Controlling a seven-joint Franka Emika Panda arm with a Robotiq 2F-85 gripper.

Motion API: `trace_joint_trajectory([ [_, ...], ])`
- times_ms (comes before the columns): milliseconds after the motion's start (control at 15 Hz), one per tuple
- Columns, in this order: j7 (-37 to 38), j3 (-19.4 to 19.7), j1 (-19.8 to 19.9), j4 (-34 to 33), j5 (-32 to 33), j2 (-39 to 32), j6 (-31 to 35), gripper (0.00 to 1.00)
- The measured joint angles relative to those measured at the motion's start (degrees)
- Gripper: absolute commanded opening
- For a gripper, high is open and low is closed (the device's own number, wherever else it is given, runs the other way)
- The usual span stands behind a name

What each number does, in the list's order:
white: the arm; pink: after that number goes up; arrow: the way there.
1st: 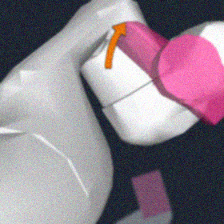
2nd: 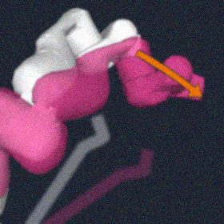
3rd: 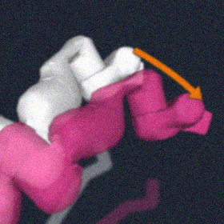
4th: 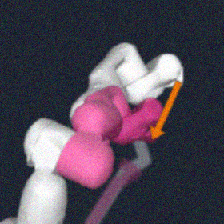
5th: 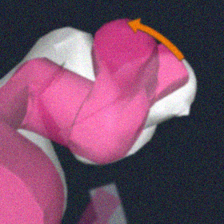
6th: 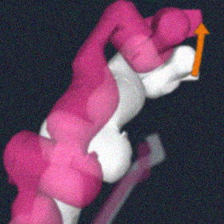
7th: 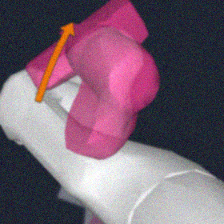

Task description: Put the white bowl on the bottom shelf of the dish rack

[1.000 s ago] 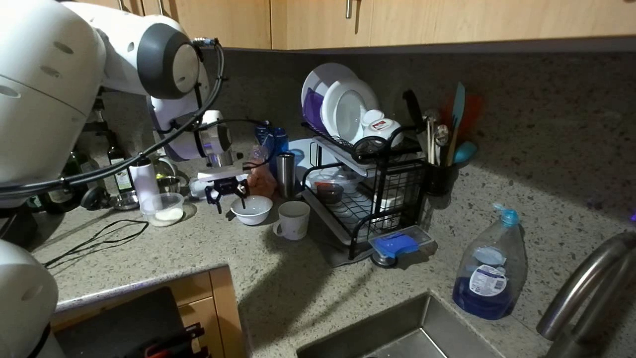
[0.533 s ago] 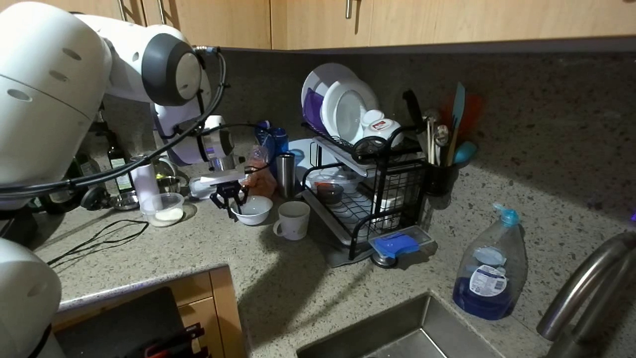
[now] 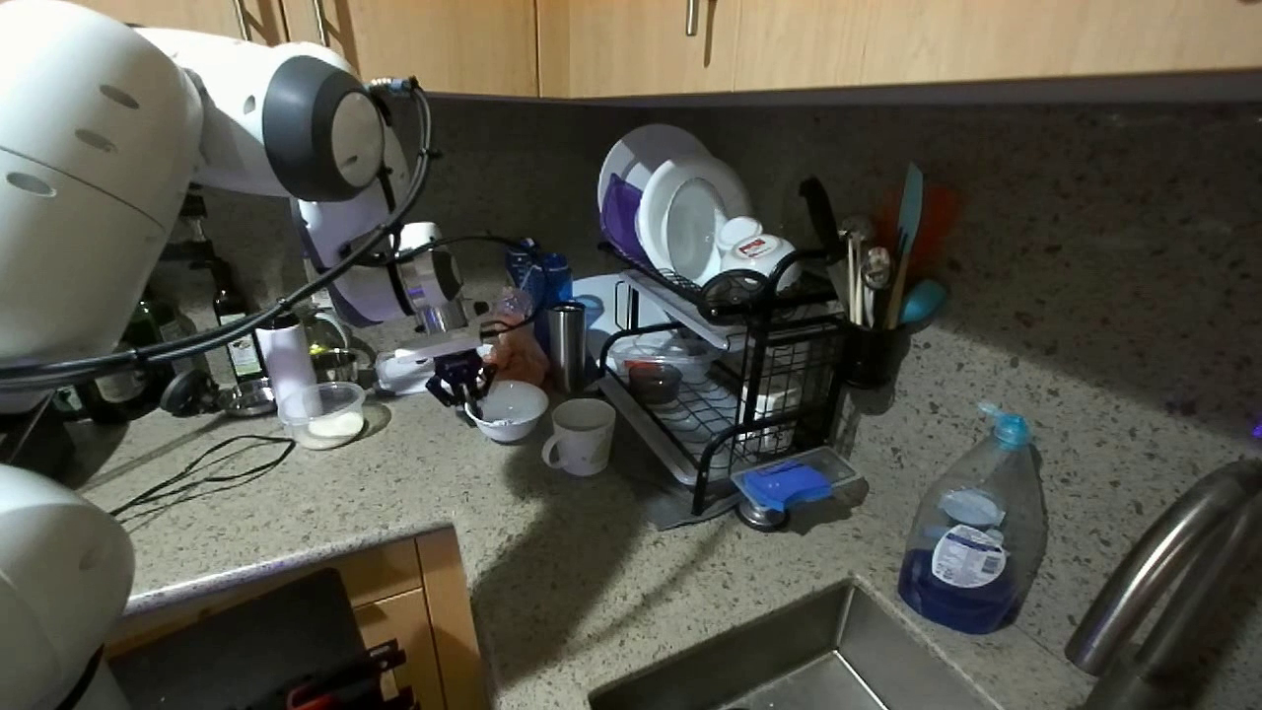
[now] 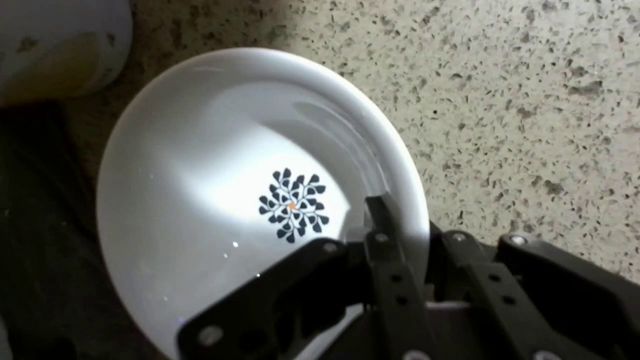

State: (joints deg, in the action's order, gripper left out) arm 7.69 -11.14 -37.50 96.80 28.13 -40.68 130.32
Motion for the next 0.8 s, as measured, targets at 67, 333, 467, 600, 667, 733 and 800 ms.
trace_joint_trajectory([
  [67,1.2,0.6,-0.7,0.0,0.2,0.3,0.0,0.08],
  [333,5.3,2.7,-3.3,0.3,1.4,2.2,0.0,0.07],
  [467,6.9,3.6,-4.3,0.6,2.4,3.5,0.0,0.07],
  [600,8.1,4.4,-5.0,0.8,3.2,4.8,0.0,0.07],
  [667,8.5,4.8,-5.2,0.9,3.7,5.4,0.0,0.07],
  [733,8.9,5.2,-5.3,1.0,4.2,6.0,0.0,0.07],
  [800,9.6,5.4,-5.3,1.2,4.7,6.6,0.0,0.07],
])
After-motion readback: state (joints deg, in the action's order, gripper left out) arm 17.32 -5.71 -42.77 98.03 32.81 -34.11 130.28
